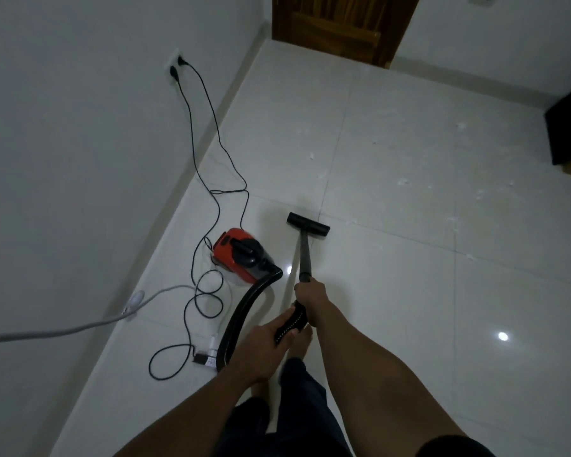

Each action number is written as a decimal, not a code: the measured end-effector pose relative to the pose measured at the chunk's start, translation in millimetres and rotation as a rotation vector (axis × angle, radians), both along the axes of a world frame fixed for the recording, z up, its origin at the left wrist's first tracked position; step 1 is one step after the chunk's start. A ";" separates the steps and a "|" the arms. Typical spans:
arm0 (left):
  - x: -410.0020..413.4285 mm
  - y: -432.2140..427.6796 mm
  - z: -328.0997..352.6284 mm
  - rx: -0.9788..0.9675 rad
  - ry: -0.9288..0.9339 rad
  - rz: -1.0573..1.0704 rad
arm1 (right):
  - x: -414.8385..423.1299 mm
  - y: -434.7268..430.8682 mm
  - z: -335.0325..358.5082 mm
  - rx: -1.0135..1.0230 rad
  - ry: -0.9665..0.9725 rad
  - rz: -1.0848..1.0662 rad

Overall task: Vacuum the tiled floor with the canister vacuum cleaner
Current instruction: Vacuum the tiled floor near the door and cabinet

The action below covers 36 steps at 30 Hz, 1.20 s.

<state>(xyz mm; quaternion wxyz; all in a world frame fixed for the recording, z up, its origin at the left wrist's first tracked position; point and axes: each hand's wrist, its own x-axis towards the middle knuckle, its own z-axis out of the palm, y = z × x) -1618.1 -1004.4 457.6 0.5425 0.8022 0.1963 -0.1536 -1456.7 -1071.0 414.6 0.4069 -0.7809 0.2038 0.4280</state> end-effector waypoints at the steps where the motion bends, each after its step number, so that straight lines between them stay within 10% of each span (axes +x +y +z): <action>1: -3.7 -1.3 -2.7 0.004 0.013 -0.002 | -3.7 -1.3 -2.3 -0.001 -0.002 0.002; 16: 20.3 -10.3 -26.8 -0.077 0.092 0.018 | 16.8 -5.3 -43.5 -0.012 0.020 0.035; 36: 252.2 -46.9 -26.2 -0.214 0.174 0.263 | 240.8 -16.7 -74.4 -0.129 -0.118 0.361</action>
